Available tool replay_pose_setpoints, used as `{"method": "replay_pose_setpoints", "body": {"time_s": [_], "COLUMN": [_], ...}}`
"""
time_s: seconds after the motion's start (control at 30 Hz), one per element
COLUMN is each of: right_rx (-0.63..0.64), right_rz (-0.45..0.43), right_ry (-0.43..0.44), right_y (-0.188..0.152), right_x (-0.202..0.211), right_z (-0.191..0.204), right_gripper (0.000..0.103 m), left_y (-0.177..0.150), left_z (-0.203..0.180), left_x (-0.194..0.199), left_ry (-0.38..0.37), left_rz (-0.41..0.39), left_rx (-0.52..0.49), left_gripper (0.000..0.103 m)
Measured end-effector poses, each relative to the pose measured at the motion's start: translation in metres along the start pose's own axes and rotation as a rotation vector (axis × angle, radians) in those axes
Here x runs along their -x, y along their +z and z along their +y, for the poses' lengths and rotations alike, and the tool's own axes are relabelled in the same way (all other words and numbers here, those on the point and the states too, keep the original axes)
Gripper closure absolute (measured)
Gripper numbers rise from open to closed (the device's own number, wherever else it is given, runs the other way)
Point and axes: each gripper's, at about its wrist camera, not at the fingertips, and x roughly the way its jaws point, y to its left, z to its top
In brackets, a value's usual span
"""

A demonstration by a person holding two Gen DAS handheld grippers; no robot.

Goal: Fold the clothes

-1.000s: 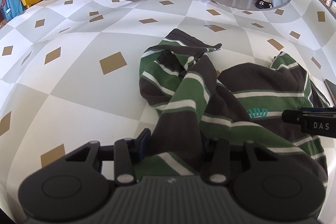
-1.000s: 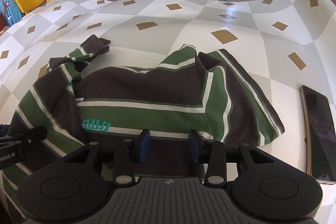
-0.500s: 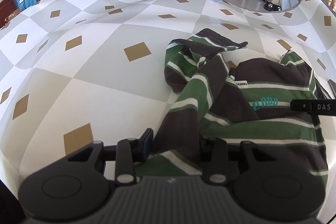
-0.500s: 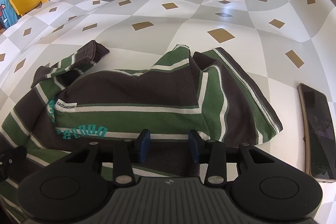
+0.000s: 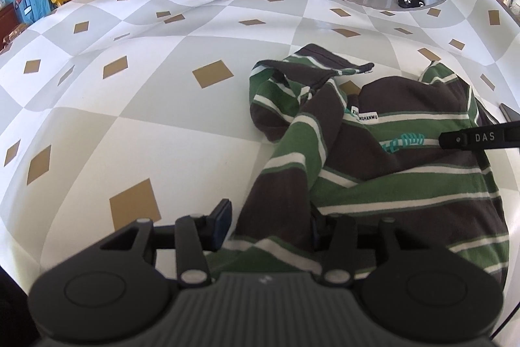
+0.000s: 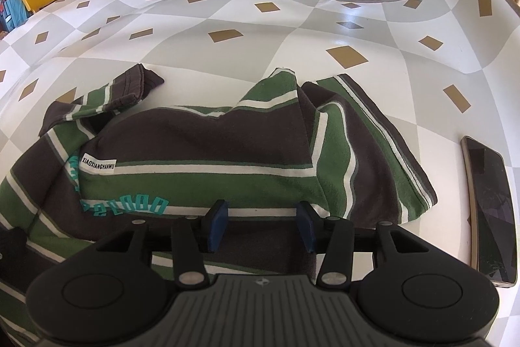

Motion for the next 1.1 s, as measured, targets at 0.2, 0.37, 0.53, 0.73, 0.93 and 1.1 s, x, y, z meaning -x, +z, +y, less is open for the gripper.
{"method": "replay_pose_setpoints", "body": {"time_s": [0.2,0.37,0.53,0.73,0.93,1.1], "right_rx": [-0.016,-0.015,-0.014,-0.018,-0.027,-0.019], "right_rz": [0.011,0.015,0.017,0.021,0.023,0.017], "right_ry": [0.001,0.002,0.005,0.009,0.018,0.02], "right_y": [0.001,0.002,0.002,0.003,0.004,0.005], "right_x": [0.0,0.0,-0.001,-0.001,-0.003,-0.004], "right_z": [0.001,0.003,0.003,0.004,0.005,0.006], "right_gripper": [0.055,0.053,0.052,0.049,0.044,0.042], "left_y": [0.028,0.053,0.07,0.078,0.083,0.09], "left_z": [-0.011,-0.024,-0.035,-0.048,-0.058,-0.058], "left_x": [0.014,0.006,-0.015,-0.041,-0.061,-0.075], "left_ry": [-0.026,-0.008,0.02,0.062,0.087,0.111], "left_rz": [-0.085,-0.126,-0.126,-0.109,-0.089,-0.071], "left_rx": [-0.003,-0.03,-0.069,-0.136,-0.167,-0.157], "left_gripper": [0.036,0.032,0.028,0.026,0.022,0.022]}}
